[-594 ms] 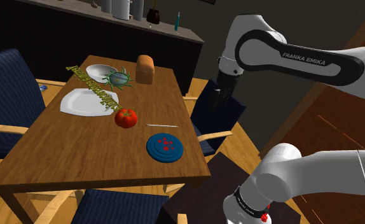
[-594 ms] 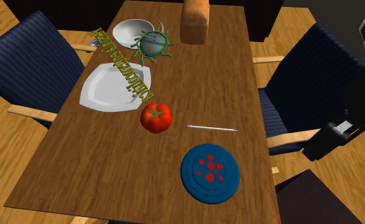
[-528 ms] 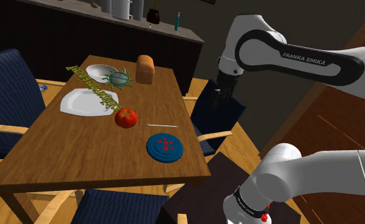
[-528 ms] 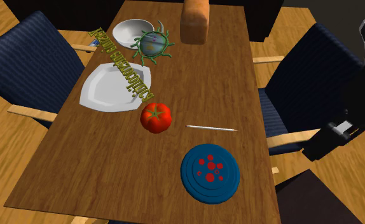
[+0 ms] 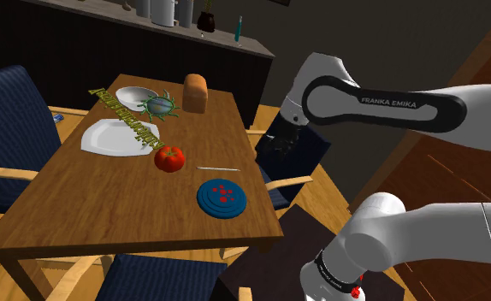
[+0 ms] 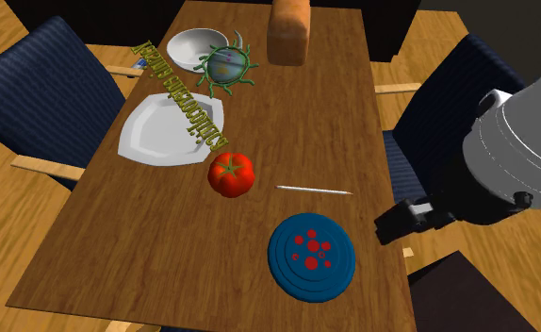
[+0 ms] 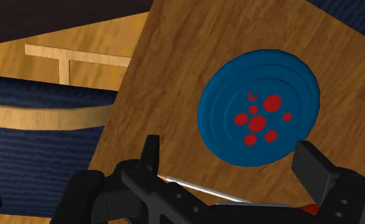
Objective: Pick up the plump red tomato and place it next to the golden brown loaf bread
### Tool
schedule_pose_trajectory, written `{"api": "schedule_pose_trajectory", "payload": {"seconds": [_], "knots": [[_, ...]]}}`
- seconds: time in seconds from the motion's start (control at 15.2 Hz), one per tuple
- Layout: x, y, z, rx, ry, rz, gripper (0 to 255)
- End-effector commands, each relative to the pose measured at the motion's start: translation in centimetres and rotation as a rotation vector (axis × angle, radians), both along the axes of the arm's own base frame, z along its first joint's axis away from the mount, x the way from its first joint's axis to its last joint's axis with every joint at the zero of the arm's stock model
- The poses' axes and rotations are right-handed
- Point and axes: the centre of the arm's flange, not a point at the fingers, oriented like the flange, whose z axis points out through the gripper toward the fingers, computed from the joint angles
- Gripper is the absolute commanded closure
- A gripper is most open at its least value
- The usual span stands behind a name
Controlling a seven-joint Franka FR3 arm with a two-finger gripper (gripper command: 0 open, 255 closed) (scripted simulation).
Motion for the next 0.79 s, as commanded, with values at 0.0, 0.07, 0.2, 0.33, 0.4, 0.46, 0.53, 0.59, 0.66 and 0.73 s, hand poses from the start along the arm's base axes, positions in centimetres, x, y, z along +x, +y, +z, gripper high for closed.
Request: {"api": "schedule_pose_trajectory", "payload": {"seconds": [0.0,0.07,0.2,0.33,0.4,0.46,0.53,0.59,0.66,0.73], "knots": [[0.7,0.7,-1.8,0.051,-0.046,-0.076,0],[1.0,1.1,-2.7,0.076,-0.066,-0.111,0],[1.8,2.0,-4.4,0.125,-0.106,-0.18,0],[2.8,3.0,-6.1,0.174,-0.147,-0.25,0],[3.3,3.4,-6.9,0.198,-0.167,-0.284,0],[3.9,3.9,-7.7,0.223,-0.187,-0.319,0],[4.5,4.4,-8.4,0.247,-0.208,-0.354,0],[5.1,4.8,-9.2,0.271,-0.228,-0.389,0],[5.7,5.3,-9.9,0.296,-0.248,-0.423,0],[6.4,5.8,-10.6,0.32,-0.269,-0.458,0]]}}
